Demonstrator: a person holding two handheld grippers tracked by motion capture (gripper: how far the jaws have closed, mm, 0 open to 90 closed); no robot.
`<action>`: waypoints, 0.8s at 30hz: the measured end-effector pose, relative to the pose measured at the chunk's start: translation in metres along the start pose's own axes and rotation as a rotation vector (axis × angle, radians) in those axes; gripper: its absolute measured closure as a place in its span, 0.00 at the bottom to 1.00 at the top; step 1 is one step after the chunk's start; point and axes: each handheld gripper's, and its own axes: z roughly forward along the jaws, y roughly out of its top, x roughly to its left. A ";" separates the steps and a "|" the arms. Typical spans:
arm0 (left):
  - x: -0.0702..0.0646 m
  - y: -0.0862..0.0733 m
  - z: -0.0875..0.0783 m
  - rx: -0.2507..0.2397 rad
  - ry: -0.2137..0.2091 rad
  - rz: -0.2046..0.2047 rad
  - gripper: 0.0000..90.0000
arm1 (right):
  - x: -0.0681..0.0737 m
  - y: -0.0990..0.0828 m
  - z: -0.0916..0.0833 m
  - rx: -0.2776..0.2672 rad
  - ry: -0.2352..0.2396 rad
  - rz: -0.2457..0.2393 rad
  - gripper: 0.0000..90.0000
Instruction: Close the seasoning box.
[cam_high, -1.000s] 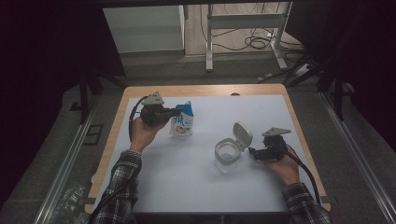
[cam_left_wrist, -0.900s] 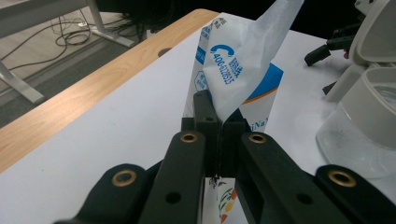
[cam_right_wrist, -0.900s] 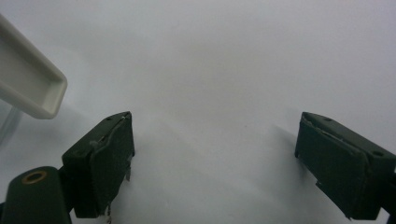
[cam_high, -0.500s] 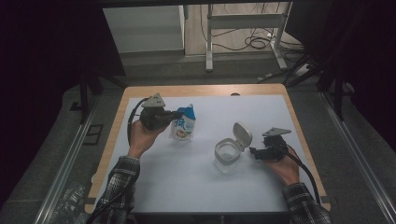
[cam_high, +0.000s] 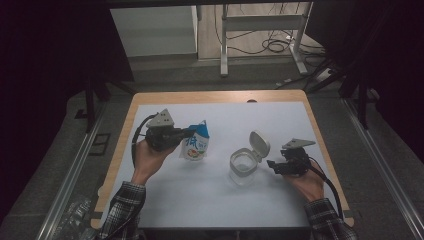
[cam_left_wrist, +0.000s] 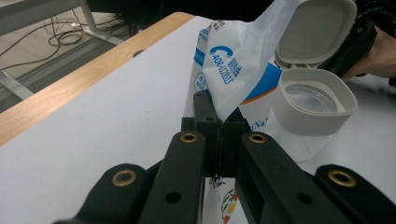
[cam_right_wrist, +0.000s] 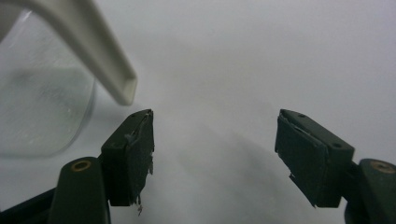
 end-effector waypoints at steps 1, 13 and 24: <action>-0.001 -0.001 -0.001 -0.002 0.000 -0.005 1.00 | 0.002 -0.001 -0.003 -0.004 -0.006 -0.015 0.34; -0.026 -0.006 -0.012 -0.016 0.009 -0.032 1.00 | 0.022 -0.012 -0.033 -0.031 0.005 -0.059 0.38; -0.045 -0.007 -0.010 0.000 0.006 -0.024 1.00 | 0.043 -0.022 -0.052 -0.060 0.055 -0.049 0.42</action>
